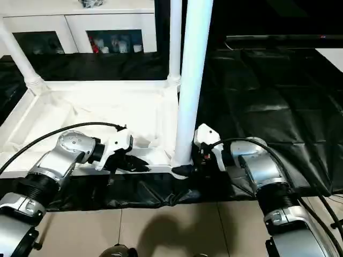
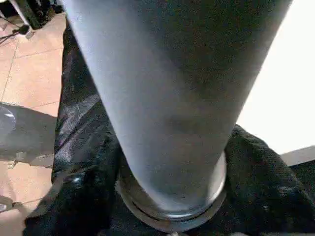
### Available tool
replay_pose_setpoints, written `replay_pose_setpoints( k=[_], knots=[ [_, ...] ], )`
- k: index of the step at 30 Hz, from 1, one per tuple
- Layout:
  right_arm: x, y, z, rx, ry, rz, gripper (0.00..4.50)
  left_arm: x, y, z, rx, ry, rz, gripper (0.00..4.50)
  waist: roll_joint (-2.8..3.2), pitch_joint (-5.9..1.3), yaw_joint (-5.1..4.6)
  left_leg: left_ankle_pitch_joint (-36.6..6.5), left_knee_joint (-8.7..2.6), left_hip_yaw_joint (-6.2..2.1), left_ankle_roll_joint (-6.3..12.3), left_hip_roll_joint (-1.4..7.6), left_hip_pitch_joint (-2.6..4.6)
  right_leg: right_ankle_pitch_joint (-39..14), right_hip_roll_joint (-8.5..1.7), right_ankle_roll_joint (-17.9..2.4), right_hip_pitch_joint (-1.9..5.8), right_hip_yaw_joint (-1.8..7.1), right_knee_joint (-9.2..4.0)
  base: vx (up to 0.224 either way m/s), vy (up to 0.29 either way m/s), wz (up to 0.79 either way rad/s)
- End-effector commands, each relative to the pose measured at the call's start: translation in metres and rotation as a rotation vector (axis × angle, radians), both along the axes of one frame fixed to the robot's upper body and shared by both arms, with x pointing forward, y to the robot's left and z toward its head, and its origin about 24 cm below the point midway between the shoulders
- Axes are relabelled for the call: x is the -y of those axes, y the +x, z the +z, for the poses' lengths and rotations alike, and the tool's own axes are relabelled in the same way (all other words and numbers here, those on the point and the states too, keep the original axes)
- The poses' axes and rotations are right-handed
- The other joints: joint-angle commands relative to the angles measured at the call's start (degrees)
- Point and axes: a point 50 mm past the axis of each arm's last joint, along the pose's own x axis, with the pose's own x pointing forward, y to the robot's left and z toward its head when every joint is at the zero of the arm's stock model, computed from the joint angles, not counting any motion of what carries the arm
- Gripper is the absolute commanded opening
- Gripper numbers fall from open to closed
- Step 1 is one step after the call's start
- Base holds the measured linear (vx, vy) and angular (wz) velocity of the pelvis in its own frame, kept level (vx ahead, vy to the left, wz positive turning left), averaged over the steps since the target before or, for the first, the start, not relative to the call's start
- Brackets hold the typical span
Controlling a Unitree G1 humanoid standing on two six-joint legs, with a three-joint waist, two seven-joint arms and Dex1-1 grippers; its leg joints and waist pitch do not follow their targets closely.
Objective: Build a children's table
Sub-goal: Rotate leg to tighten
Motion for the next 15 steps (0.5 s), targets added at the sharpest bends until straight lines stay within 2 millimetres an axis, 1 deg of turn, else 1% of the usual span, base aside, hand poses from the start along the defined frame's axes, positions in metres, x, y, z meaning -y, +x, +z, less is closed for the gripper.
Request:
replay_pose_setpoints(
  k=[1,2,7,8,9,11,12,13,14,15],
  knots=[
    [-0.006,-0.006,-0.009,-0.040,-0.024,0.052,2.86,0.007,0.007,0.019,0.079,-0.035,-0.015,0.00,-0.75,-3.77,-0.14,-13.9,-4.01,-1.38,2.84,3.30,1.46,-11.5,-3.62,-14.6,2.48,2.40,-3.99,0.000,0.000,0.00],
    [-0.007,-0.006,-0.010,-0.041,-0.025,0.054,2.73,0.006,0.008,0.020,0.080,-0.034,-0.015,0.00,-0.77,-3.74,-0.17,-13.9,-4.01,-1.37,2.86,3.27,1.40,-11.5,-3.59,-14.6,2.49,2.42,-4.00,0.000,0.000,0.00],
    [-0.009,-0.008,-0.012,-0.042,-0.022,0.055,2.66,0.005,0.008,0.019,0.085,-0.029,-0.005,0.00,-0.74,-3.68,-0.20,-14.1,-4.04,-1.36,2.82,3.29,1.46,-12.0,-3.59,-14.4,2.43,2.44,-4.07,0.000,0.000,0.00],
    [-0.010,-0.008,-0.012,-0.043,-0.017,0.049,2.65,0.005,0.009,0.019,0.086,-0.028,-0.002,0.00,-0.72,-3.60,-0.23,-14.2,-4.07,-1.38,2.82,3.27,1.40,-12.2,-3.58,-14.4,2.42,2.45,-4.10,0.000,0.000,0.00],
    [-0.011,-0.008,-0.013,-0.040,-0.003,0.036,2.64,0.005,0.009,0.018,0.089,-0.029,0.008,0.00,-0.82,-3.57,-0.24,-14.5,-4.10,-1.37,2.77,3.27,1.39,-12.6,-3.61,-14.2,2.42,2.44,-4.17,0.000,0.000,0.00],
    [-0.012,-0.008,-0.014,-0.032,0.014,0.012,2.64,0.006,0.010,0.018,0.095,-0.028,0.022,0.00,-0.73,-3.51,-0.22,-15.1,-4.21,-1.42,2.55,3.35,1.47,-13.5,-3.67,-14.0,2.34,2.49,-4.30,0.000,0.000,0.00],
    [-0.014,-0.008,-0.015,-0.029,0.033,-0.033,2.64,0.008,0.012,0.017,0.110,-0.027,0.040,0.00,-0.84,-3.45,-0.29,-15.3,-4.29,-1.46,2.36,3.35,1.43,-14.0,-3.65,-13.7,2.35,2.50,-4.33,0.000,0.000,0.00],
    [-0.017,-0.006,-0.018,-0.007,0.052,-0.115,2.64,0.011,0.016,0.016,0.133,-0.015,0.085,0.00,-0.81,-3.40,-0.33,-15.8,-4.36,-1.48,2.12,3.37,1.51,-14.7,-3.65,-13.6,2.27,2.49,-4.39,0.000,0.000,0.00],
    [-0.020,-0.003,-0.021,0.012,0.067,-0.202,2.64,0.014,0.019,0.015,0.152,-0.004,0.129,0.00,-0.83,-3.27,-0.47,-16.5,-4.47,-1.55,1.49,3.30,1.49,-16.0,-3.64,-13.2,2.20,2.50,-4.50,0.000,0.000,0.00],
    [-0.023,-0.001,-0.024,0.019,0.080,-0.267,2.63,0.017,0.022,0.014,0.160,0.000,0.158,0.00,-0.81,-3.05,-0.80,-18.2,-4.66,-1.57,0.64,3.18,1.67,-19.1,-3.71,-12.2,1.98,2.60,-4.95,0.000,0.000,0.00]
  ],
)
